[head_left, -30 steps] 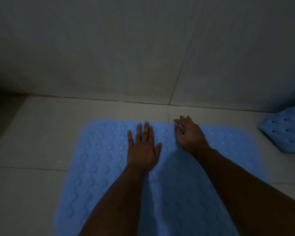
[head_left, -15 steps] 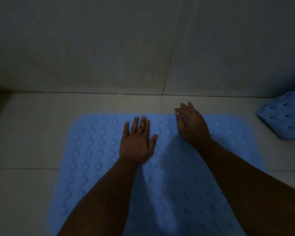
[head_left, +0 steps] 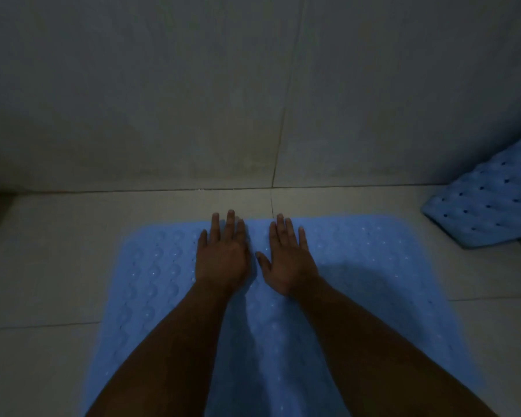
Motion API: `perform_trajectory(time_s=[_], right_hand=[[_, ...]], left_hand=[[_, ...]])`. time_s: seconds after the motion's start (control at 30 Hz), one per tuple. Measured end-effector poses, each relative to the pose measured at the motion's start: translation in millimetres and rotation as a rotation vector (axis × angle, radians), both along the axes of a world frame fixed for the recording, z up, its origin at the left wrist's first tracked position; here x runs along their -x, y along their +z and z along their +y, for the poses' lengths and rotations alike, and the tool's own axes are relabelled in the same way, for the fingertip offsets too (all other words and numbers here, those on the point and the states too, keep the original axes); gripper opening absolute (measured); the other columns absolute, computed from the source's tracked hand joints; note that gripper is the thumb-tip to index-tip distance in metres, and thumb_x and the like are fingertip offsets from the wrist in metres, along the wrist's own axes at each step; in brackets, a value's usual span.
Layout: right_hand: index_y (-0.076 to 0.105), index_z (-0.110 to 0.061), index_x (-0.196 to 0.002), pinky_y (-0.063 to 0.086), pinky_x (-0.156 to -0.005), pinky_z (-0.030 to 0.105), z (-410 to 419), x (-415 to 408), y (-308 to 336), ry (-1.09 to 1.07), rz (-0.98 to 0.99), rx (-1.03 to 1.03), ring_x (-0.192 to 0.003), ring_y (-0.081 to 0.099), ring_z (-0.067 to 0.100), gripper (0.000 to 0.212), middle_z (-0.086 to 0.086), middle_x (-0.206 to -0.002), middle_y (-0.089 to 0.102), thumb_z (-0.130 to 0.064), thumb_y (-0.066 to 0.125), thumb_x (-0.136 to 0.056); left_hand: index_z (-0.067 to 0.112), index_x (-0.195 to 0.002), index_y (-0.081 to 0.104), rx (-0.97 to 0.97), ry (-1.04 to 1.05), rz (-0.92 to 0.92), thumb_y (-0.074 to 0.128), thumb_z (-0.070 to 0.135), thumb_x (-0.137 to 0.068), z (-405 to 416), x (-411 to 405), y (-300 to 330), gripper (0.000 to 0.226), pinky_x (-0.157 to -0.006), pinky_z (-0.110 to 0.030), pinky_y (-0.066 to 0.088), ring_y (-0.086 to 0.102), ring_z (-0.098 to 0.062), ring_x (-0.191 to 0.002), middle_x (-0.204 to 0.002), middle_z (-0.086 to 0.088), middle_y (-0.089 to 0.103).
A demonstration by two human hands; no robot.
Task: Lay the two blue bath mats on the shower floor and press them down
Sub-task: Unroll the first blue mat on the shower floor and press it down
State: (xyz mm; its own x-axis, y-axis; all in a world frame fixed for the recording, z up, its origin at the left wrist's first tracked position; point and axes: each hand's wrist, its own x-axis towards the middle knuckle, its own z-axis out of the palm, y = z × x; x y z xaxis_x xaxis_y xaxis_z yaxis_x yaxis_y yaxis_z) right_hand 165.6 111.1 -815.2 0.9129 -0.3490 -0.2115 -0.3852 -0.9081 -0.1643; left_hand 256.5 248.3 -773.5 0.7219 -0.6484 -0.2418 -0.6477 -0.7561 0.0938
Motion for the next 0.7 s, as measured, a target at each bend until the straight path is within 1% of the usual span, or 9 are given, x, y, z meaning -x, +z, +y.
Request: perform_trajectory(time_s=[0.07, 0.17, 0.3, 0.4, 0.5, 0.53, 0.6, 0.63, 0.7], right_hand=[[0.006, -0.005, -0.159, -0.001, -0.126, 0.051, 1.5, 6.3, -11.8, 0.006, -0.095, 0.053, -0.155, -0.007, 0.028, 0.083, 0.016, -0.167, -0.004, -0.062, 0.02, -0.1], [0.019, -0.005, -0.158, 0.006, -0.125, 0.052, 2.5, 10.6, -18.6, 0.015, -0.217, 0.065, -0.156, 0.003, 0.027, 0.08, 0.016, -0.167, 0.009, -0.061, 0.025, -0.101], [0.029, -0.006, -0.155, 0.013, -0.124, 0.052, 0.0, 10.0, -20.1, 0.004, -0.272, 0.051, -0.156, 0.009, 0.025, 0.075, 0.014, -0.166, 0.016, -0.059, 0.028, -0.102], [0.02, -0.006, -0.158, 0.006, -0.125, 0.051, 2.2, 9.6, -15.9, 0.015, -0.182, 0.013, -0.156, 0.003, 0.025, 0.091, 0.013, -0.167, 0.008, -0.073, 0.022, -0.096], [0.005, -0.008, -0.16, -0.004, -0.126, 0.049, -9.0, -0.3, 9.9, 0.027, 0.055, -0.119, -0.156, -0.007, 0.024, 0.102, 0.01, -0.168, -0.005, -0.082, 0.018, -0.09], [0.005, -0.009, -0.16, -0.002, -0.126, 0.049, -18.2, -10.8, 27.5, 0.018, 0.163, -0.204, -0.156, -0.004, 0.024, 0.1, 0.01, -0.169, -0.004, -0.081, 0.018, -0.091], [0.016, -0.01, -0.159, 0.012, -0.125, 0.047, -39.5, -30.7, 71.6, -0.02, 0.267, -0.308, -0.154, 0.016, 0.028, 0.09, 0.011, -0.167, 0.012, -0.075, 0.022, -0.095], [0.022, -0.011, -0.158, 0.018, -0.124, 0.045, -51.3, -37.2, 90.3, -0.053, 0.239, -0.302, -0.151, 0.024, 0.029, 0.085, 0.012, -0.166, 0.02, -0.071, 0.025, -0.097], [0.03, -0.011, -0.156, 0.023, -0.122, 0.041, -74.3, -34.4, 115.0, -0.115, 0.151, -0.276, -0.149, 0.03, 0.03, 0.076, 0.012, -0.163, 0.028, -0.063, 0.03, -0.101]], left_hand=[[0.017, -0.163, 0.002, 0.008, -0.005, -0.04, 0.02, 0.046, -0.105, 4.7, -3.7, -10.0, 0.067, -0.126, -0.051, 0.01, -0.012, -0.032, -0.157, -0.171, -0.005, -0.009], [0.017, -0.163, 0.002, 0.036, 0.01, -0.074, 0.011, 0.048, -0.104, 11.0, -10.2, -22.8, 0.067, -0.127, -0.051, 0.008, -0.013, -0.031, -0.156, -0.171, -0.006, -0.006], [0.017, -0.163, 0.009, 0.099, 0.041, -0.076, 0.011, 0.046, -0.106, 16.0, -15.9, -35.1, 0.064, -0.126, -0.05, 0.009, -0.01, -0.03, -0.157, -0.171, -0.005, 0.002], [0.017, -0.163, 0.008, 0.096, 0.069, -0.064, 0.007, 0.048, -0.103, 21.5, -19.3, -39.1, 0.067, -0.126, -0.05, 0.006, -0.01, -0.03, -0.157, -0.171, -0.005, 0.001], [0.017, -0.163, 0.003, 0.053, 0.077, -0.029, 0.011, 0.046, -0.107, 16.8, -15.4, -32.2, 0.063, -0.127, -0.05, 0.003, -0.015, -0.029, -0.156, -0.171, -0.005, -0.004], [0.017, -0.163, 0.002, 0.042, 0.064, -0.025, 0.012, 0.046, -0.107, 14.1, -13.3, -26.2, 0.063, -0.127, -0.05, 0.003, -0.016, -0.03, -0.156, -0.171, -0.005, -0.006], [0.016, -0.163, 0.002, 0.016, 0.027, -0.024, 0.012, 0.045, -0.107, 6.2, -7.9, -12.8, 0.063, -0.127, -0.051, 0.003, -0.017, -0.03, -0.156, -0.171, -0.005, -0.008], [0.016, -0.163, 0.002, 0.01, 0.002, -0.025, 0.012, 0.045, -0.108, 0.4, -4.7, -8.3, 0.063, -0.127, -0.051, 0.002, -0.017, -0.029, -0.156, -0.171, -0.005, -0.008], [0.017, -0.163, 0.001, 0.011, -0.04, -0.024, 0.013, 0.045, -0.108, -16.0, 7.0, -0.8, 0.063, -0.127, -0.051, 0.0, -0.017, -0.029, -0.156, -0.171, -0.005, -0.008]])
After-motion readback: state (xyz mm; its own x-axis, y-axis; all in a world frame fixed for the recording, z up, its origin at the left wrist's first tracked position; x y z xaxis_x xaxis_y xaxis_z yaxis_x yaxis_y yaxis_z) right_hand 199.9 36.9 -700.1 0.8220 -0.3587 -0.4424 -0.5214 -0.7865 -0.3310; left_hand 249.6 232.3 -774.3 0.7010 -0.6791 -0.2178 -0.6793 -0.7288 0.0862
